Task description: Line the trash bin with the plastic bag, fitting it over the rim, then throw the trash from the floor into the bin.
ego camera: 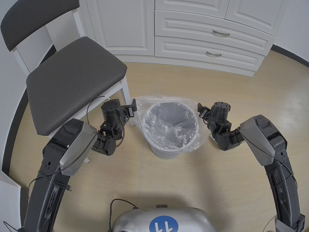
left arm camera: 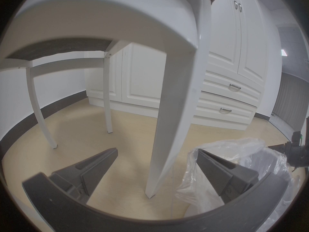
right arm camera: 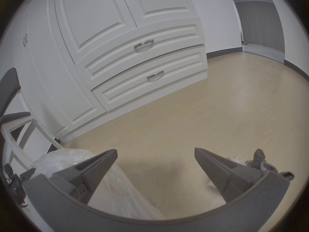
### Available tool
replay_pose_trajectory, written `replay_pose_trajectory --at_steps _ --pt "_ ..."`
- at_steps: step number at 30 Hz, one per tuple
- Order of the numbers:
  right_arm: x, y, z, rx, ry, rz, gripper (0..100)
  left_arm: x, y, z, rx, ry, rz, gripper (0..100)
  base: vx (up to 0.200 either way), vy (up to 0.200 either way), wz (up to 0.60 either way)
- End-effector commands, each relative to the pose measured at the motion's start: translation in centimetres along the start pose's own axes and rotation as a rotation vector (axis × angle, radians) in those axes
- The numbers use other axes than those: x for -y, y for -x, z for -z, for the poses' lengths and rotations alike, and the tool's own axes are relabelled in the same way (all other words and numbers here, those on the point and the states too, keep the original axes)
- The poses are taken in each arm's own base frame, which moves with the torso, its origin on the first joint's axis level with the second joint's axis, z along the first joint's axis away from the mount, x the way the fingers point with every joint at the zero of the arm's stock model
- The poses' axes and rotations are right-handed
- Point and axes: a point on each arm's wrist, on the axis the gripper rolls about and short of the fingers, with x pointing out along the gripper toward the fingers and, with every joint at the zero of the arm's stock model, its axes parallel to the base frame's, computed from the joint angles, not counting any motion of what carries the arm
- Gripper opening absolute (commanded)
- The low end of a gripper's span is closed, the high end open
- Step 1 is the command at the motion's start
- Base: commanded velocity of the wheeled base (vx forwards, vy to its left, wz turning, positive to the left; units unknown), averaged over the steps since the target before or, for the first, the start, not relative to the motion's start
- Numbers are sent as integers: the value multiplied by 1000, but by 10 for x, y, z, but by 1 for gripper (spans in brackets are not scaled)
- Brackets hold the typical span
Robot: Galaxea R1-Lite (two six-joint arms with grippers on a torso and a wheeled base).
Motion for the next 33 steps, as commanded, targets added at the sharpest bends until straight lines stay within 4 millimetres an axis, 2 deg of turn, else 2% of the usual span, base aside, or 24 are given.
replay_pose_trajectory --at_steps 1,3,9,13,15,20,24,25,28,33 --pt "4 -3 13 -10 0 3 100 0 -1 18 -18 -5 0 100 0 0 0" --pt "4 -3 15 -12 -1 3 100 2 -2 20 -17 -4 2 100 0 0 0" --pt "9 -2 39 -49 20 10 100 4 1 40 -72 -26 -12 100 0 0 0" --pt "11 -4 33 -38 16 13 100 2 7 51 -160 -59 -39 100 0 0 0" --pt "11 -6 24 -18 9 13 100 -1 14 55 -219 -78 -46 100 0 0 0" --pt "5 -6 -2 25 -8 4 100 2 21 49 -239 -86 -38 100 0 0 0" --pt "-3 -3 -31 72 -21 -6 100 2 28 45 -260 -94 -31 100 0 0 0" --pt "-3 -2 -31 73 -21 -4 100 2 28 44 -260 -94 -31 100 0 0 0" --pt "-1 6 -50 81 24 24 100 0 37 37 -288 -104 -23 100 0 0 0" --pt "9 26 -55 -1 156 64 100 -4 61 22 -362 -105 85 100 0 0 0"
